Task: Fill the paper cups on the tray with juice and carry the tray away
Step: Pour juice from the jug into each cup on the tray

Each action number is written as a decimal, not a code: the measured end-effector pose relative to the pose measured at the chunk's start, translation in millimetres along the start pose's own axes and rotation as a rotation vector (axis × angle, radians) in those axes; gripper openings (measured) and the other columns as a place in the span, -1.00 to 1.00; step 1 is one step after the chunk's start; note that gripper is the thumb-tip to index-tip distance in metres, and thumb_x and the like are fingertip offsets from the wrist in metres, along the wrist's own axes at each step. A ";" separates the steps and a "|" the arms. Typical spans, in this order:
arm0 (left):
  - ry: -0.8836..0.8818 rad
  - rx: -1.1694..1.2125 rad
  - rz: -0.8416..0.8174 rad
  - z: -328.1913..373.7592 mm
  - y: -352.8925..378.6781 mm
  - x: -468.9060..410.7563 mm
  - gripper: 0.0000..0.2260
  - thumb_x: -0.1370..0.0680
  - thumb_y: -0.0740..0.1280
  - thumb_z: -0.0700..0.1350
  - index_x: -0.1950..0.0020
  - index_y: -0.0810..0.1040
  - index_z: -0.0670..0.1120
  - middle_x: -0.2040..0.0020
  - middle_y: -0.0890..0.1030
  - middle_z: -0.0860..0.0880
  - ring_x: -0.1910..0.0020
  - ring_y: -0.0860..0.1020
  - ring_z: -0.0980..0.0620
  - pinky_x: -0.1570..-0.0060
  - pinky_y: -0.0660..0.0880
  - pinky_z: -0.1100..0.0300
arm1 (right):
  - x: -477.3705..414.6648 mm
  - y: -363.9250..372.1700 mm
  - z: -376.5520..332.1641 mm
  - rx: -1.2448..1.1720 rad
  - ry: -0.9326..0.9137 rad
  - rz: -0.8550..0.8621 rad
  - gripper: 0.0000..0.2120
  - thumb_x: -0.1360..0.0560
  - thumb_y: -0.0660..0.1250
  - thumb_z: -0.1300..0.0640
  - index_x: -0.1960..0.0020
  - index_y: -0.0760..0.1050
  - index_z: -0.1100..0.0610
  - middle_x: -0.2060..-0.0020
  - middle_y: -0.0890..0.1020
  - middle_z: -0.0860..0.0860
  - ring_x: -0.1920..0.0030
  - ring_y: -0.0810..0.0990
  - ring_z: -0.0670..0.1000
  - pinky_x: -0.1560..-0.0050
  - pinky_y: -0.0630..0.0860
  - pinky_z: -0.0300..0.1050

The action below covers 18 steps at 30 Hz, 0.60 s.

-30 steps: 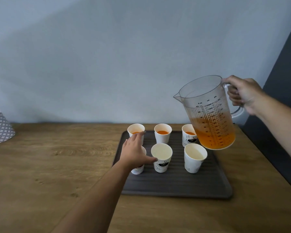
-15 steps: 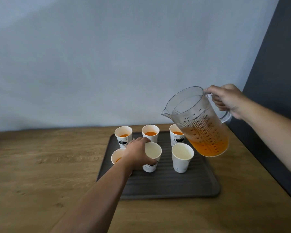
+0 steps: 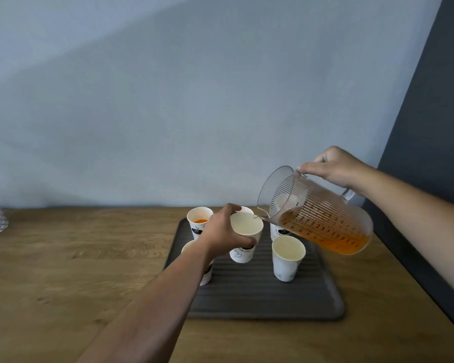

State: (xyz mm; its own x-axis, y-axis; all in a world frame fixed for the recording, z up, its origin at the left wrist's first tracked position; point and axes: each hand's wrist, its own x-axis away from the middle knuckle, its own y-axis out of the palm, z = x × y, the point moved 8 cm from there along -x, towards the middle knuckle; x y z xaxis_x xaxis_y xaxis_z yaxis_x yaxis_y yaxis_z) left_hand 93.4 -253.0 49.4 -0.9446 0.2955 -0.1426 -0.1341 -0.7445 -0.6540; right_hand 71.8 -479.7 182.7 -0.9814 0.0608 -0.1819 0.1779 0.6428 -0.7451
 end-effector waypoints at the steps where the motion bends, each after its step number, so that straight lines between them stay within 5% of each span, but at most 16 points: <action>1: -0.004 0.007 -0.001 -0.1 0.5 1.6 -0.31 -0.23 0.56 -0.03 -0.31 0.38 0.00 -0.17 0.53 0.06 -0.11 0.49 0.07 -0.05 0.43 0.23 | -0.3 1.6 -1.2 0.013 -0.004 -0.006 -0.48 -0.38 0.41 -0.10 0.49 0.14 0.04 0.52 0.14 0.01 0.50 0.12 -0.01 0.29 0.19 -0.09; 18: -0.011 0.013 -0.026 -9.5 10.4 11.3 -0.35 -0.22 0.58 0.02 -0.24 0.40 0.05 -0.09 0.53 0.10 -0.12 0.49 0.08 -0.11 0.46 0.18 | -2.9 20.1 -9.1 0.242 -0.025 -0.035 -0.45 -0.38 0.41 -0.10 0.54 0.14 0.05 0.58 0.17 -0.05 0.51 0.17 0.00 0.34 0.15 -0.10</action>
State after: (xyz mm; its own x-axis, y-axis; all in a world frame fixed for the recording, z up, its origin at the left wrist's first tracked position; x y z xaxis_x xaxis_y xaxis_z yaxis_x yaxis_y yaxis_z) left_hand 84.2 -251.7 33.9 -0.9439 0.3083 -0.1181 -0.1620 -0.7442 -0.6480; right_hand 77.6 -459.9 174.1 -0.9857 0.0208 -0.1671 0.1590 0.4422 -0.8827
